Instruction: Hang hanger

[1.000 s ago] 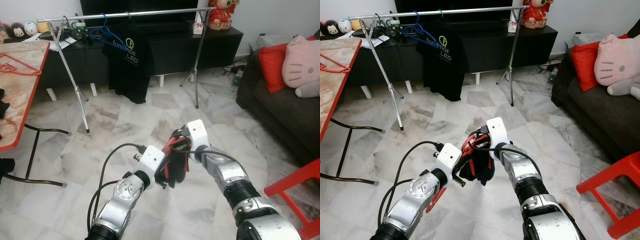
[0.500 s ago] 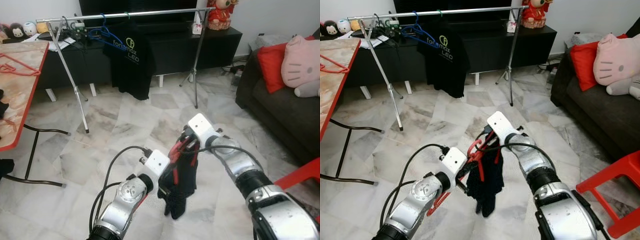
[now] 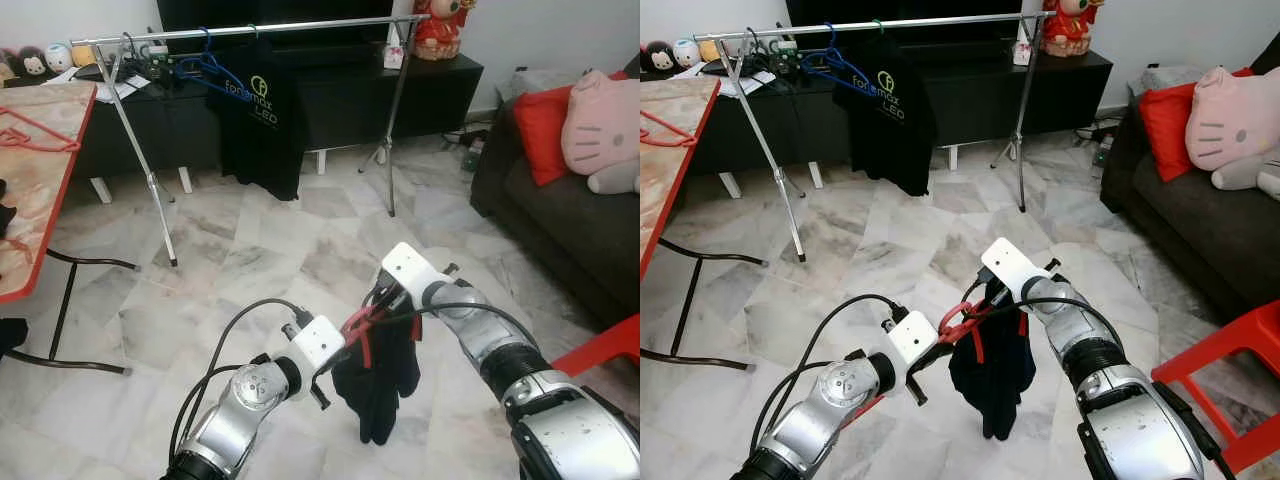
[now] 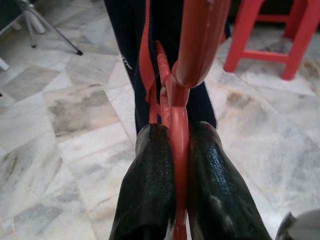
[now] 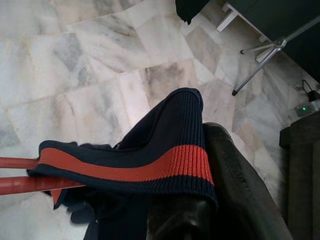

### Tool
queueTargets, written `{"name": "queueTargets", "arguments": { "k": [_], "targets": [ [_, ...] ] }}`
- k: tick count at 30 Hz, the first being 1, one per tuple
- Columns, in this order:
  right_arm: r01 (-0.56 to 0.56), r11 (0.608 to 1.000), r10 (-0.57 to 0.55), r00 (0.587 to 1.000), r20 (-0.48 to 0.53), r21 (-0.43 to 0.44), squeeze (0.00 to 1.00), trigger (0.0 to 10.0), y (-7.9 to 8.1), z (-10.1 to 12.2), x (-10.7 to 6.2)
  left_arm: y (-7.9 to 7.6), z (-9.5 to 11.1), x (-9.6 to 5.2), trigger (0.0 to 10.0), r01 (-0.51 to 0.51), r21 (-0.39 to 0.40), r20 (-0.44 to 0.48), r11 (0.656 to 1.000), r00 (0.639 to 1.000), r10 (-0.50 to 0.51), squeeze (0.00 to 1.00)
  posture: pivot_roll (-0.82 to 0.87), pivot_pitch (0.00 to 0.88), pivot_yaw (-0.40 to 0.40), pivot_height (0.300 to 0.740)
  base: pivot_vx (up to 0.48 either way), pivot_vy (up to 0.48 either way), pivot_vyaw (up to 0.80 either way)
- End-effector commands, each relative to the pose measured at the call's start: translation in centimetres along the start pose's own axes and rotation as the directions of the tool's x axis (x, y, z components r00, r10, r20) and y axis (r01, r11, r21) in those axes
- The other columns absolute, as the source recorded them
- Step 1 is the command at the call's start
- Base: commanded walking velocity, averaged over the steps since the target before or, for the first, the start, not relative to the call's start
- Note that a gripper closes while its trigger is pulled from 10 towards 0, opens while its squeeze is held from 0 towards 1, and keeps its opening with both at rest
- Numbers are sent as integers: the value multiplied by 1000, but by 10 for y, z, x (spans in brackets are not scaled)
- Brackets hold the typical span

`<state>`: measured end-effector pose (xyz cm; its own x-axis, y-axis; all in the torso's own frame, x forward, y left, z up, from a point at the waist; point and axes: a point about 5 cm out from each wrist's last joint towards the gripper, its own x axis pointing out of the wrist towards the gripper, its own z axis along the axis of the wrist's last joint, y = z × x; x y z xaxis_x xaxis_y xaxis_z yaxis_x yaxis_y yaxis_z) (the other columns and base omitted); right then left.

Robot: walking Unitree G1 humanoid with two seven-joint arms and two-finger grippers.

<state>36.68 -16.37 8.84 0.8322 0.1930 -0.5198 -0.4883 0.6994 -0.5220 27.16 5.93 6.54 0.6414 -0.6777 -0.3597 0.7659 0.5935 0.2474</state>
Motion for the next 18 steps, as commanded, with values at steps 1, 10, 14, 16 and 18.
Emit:
{"name": "queueTargets", "arguments": {
  "k": [1, 10, 14, 16, 18],
  "targets": [
    [92, 996, -91, 995, 30, -14, 0, 10000, -27, 9, -5, -3, -20, -9, 10000, 41, -8, -96, 999, 995, -41, 0, -8, 0, -75, 740, 0, 0, 0],
    [93, 995, -93, 995, 27, -34, 0, 10000, -26, 8, -4, 1, -19, -13, 10000, 68, -7, -93, 998, 993, -69, 0, -7, 0, -75, 740, 0, 0, 0],
    [80, 996, -78, 996, 36, -35, 0, 10000, -23, 10, -3, 1, -16, -12, 10000, 67, -31, -69, 997, 995, -69, 0, -7, 0, -75, 740, 0, 0, 0],
    [76, 996, -75, 996, 39, -36, 0, 10000, -22, 10, -3, -1, -13, -11, 10000, 78, -42, -46, 996, 996, -80, 0, -8, 0, -74, 740, 0, 0, 0],
    [72, 997, -71, 997, 40, -39, 0, 10000, -21, 10, -3, -3, -11, -10, 10000, 90, -52, -31, 995, 995, -92, 0, -8, 0, -74, 740, 0, 0, 0]
  ]
}}
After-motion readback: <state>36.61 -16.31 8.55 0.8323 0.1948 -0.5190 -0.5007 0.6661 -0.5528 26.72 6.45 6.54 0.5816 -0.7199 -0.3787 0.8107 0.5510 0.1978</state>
